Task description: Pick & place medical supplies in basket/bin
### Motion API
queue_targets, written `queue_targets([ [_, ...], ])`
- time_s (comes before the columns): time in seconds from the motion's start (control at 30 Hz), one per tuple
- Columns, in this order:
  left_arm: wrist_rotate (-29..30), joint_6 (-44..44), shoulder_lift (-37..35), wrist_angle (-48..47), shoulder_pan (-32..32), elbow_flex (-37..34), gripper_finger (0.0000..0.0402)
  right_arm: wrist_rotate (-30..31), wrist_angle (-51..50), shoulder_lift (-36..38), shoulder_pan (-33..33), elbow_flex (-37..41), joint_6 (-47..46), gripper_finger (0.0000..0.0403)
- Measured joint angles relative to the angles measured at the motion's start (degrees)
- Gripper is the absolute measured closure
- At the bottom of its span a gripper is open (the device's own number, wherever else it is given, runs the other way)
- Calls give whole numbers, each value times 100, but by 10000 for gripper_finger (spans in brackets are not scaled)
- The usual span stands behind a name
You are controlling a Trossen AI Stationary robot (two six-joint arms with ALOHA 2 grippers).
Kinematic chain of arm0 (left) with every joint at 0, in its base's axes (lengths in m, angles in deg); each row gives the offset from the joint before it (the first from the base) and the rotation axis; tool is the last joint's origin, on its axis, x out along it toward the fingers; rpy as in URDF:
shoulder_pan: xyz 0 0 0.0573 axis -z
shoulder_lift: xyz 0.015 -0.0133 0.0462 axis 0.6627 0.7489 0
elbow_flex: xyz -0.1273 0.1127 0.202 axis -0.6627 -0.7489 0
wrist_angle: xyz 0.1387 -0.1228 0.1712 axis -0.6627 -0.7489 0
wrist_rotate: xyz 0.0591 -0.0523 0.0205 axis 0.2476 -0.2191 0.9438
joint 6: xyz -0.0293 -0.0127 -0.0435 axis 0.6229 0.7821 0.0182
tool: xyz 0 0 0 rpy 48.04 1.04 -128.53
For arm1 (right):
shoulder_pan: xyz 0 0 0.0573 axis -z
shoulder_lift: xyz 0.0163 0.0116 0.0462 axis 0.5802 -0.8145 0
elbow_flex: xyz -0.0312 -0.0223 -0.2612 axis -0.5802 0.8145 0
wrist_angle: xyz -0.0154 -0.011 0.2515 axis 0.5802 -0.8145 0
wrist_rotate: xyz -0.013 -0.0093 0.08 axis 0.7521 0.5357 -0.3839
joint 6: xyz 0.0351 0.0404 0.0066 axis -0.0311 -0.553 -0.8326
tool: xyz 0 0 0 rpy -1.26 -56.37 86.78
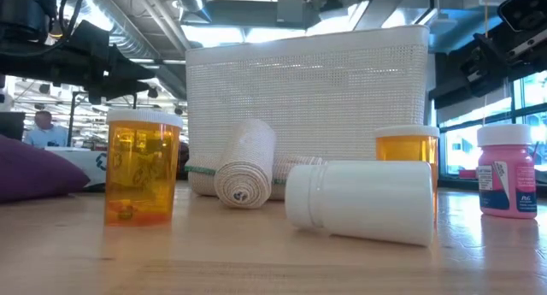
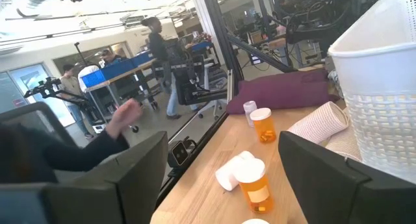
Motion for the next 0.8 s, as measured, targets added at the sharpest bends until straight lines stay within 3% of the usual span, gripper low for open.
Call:
queue_targets([
  [0.5, 0, -1, 1, 0, 0, 0, 164, 4, 254, -1, 0, 0, -229, 108],
  [0.8, 3, -1, 0, 0, 0, 1, 164, 14, 624, -2, 0, -1, -1202, 108],
])
